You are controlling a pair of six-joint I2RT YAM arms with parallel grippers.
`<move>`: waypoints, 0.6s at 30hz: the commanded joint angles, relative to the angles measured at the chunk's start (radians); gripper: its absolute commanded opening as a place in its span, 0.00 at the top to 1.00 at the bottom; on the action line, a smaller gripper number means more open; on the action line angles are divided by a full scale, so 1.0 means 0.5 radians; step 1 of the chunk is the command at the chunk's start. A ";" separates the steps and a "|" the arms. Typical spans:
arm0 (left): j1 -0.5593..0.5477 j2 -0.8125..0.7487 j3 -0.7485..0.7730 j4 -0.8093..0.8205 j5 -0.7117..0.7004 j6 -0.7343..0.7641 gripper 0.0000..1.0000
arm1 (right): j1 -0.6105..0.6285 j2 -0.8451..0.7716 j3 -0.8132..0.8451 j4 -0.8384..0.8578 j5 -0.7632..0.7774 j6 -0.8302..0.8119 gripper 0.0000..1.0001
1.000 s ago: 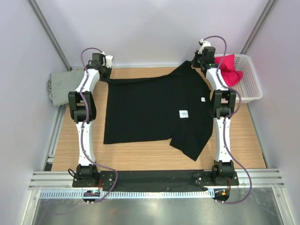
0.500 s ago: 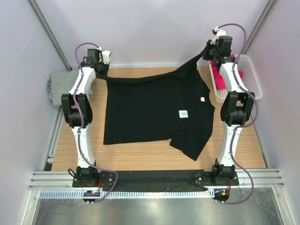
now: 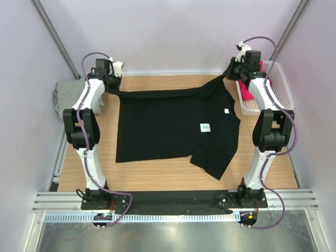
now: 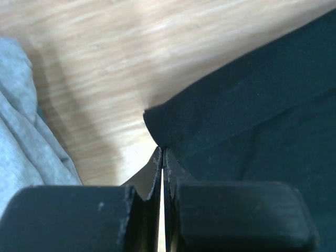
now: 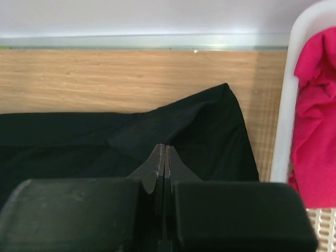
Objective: Fold and stack the t-shirts
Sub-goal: Fold the tshirt
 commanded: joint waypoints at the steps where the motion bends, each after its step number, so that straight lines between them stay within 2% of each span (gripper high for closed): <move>1: 0.023 -0.201 -0.068 0.025 0.026 0.041 1.00 | 0.001 -0.265 -0.085 0.039 -0.030 -0.007 0.99; 5: 0.091 -0.299 -0.166 0.025 0.032 0.053 1.00 | 0.001 -0.400 -0.202 0.005 -0.033 -0.016 0.99; 18: 0.097 -0.480 -0.384 -0.098 0.121 0.074 1.00 | -0.005 -0.793 -0.653 -0.053 -0.051 -0.004 0.99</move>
